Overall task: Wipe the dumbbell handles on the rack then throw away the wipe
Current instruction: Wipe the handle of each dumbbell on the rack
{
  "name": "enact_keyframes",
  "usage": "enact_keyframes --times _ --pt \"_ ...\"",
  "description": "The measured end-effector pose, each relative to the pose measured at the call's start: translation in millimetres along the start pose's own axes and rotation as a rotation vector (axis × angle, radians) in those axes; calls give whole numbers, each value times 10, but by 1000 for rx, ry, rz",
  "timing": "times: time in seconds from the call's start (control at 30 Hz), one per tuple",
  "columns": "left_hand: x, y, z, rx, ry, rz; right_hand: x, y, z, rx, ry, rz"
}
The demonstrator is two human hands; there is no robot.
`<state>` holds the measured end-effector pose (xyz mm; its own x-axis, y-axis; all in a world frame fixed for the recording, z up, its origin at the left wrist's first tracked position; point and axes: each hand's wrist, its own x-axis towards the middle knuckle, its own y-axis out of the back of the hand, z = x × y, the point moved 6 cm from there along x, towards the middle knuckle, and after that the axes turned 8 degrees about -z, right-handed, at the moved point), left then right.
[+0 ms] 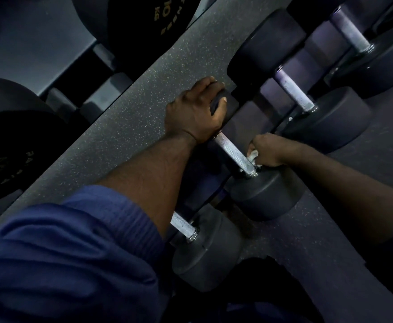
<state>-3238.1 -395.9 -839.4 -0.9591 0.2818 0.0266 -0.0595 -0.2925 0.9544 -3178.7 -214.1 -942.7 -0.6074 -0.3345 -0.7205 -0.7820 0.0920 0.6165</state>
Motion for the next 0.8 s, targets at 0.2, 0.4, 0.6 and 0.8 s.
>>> enact_keyframes --times 0.2,0.4,0.6,0.8 --pt "-10 15 25 12 -5 0 37 3 -121 -200 65 -96" --pt "-21 22 5 13 -12 16 -8 37 -120 -242 51 -43" --pt "-9 5 11 9 -16 21 146 2 -164 -105 21 -248" --pt "-16 29 12 16 -11 32 70 47 -102 -55 30 -168"
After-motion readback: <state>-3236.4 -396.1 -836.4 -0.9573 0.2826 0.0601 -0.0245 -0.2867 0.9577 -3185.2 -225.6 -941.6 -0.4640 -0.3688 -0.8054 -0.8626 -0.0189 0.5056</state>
